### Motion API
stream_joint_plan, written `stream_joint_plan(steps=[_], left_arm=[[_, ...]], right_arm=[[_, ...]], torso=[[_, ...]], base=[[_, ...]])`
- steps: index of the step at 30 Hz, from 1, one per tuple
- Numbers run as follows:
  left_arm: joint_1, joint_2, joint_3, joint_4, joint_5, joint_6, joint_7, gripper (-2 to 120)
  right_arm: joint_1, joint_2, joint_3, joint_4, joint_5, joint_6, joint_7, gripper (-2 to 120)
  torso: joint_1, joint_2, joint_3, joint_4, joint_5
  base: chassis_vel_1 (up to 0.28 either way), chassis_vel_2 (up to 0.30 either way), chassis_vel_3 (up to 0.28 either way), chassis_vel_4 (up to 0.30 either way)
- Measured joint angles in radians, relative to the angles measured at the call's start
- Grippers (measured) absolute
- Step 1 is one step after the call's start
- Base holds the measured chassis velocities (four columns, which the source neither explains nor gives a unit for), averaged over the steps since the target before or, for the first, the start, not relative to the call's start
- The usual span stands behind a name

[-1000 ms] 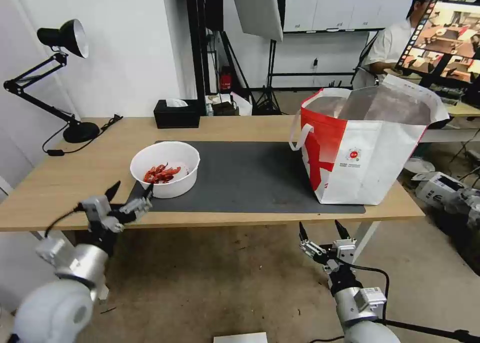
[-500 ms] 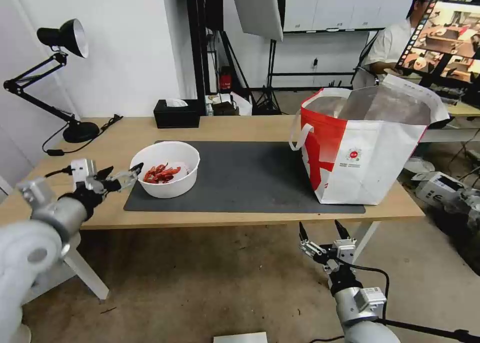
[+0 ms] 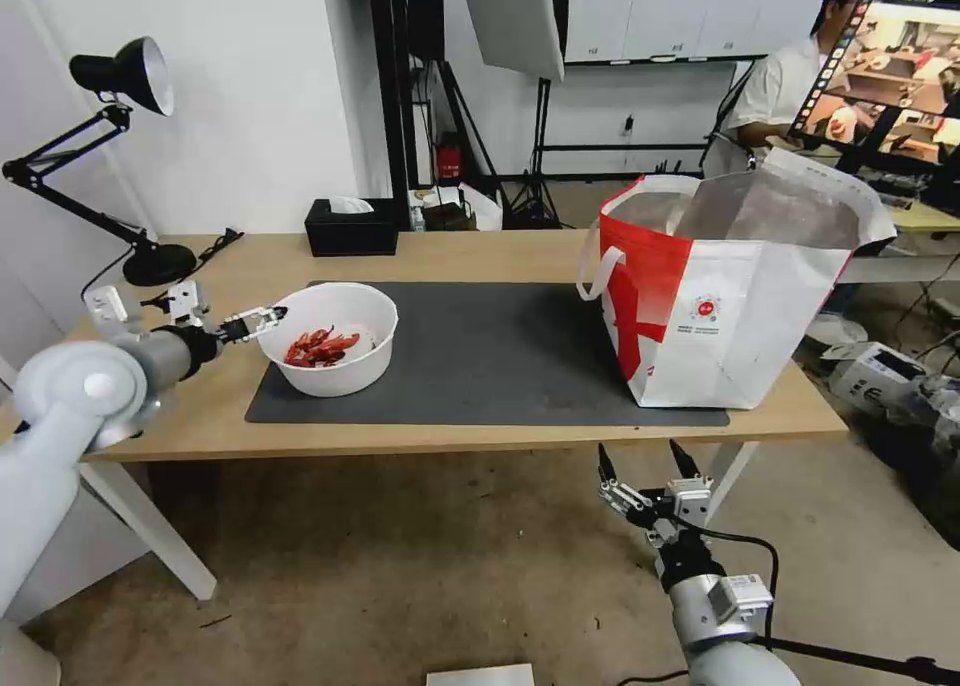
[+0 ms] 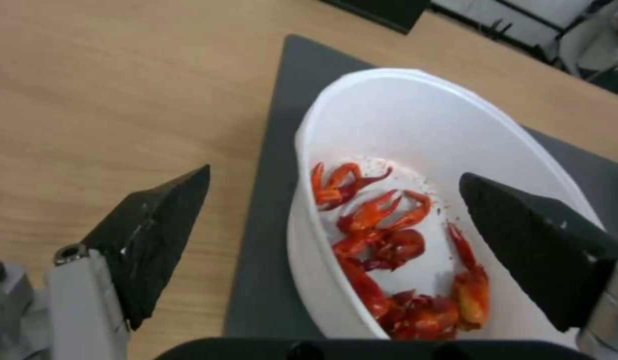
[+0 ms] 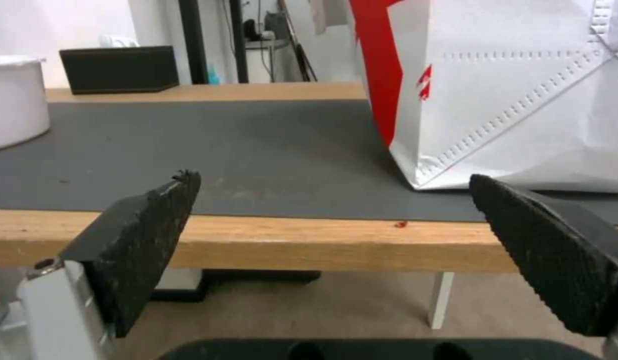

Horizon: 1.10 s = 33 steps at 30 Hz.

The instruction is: Pick up the trash from the table and place it into the takeout bag.

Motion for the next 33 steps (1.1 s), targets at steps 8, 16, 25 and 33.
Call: stream_joint_plan(steps=[8, 16, 25, 33], left_arm=[[-0.067, -0.02, 0.047, 0.057, -0.064, 0.046, -0.05, 100], [-0.093, -0.037, 0.093, 0.089, -0.065, 0.046, -0.058, 100], [-0.132, -0.047, 0.149, 0.125, -0.061, 0.043, -0.062, 100], [-0.164, -0.044, 0.196, 0.151, -0.079, 0.042, -0.082, 90]], right_arm=[[0.0, 0.0, 0.0, 0.0, 0.0, 0.0, 0.0, 100], [0.0, 0.0, 0.0, 0.0, 0.0, 0.0, 0.0, 100], [0.0, 0.0, 0.0, 0.0, 0.0, 0.0, 0.0, 100], [0.0, 0.0, 0.0, 0.0, 0.0, 0.0, 0.0, 100]], torso=[[0.0, 0.0, 0.0, -0.0004, 0.0002], [0.0, 0.0, 0.0, -0.0004, 0.0002], [0.0, 0.0, 0.0, -0.0004, 0.0001], [0.0, 0.0, 0.0, -0.0004, 0.0003]], base=[[0.0, 0.0, 0.0, 0.0], [0.0, 0.0, 0.0, 0.0], [0.0, 0.0, 0.0, 0.0], [0.0, 0.0, 0.0, 0.0]])
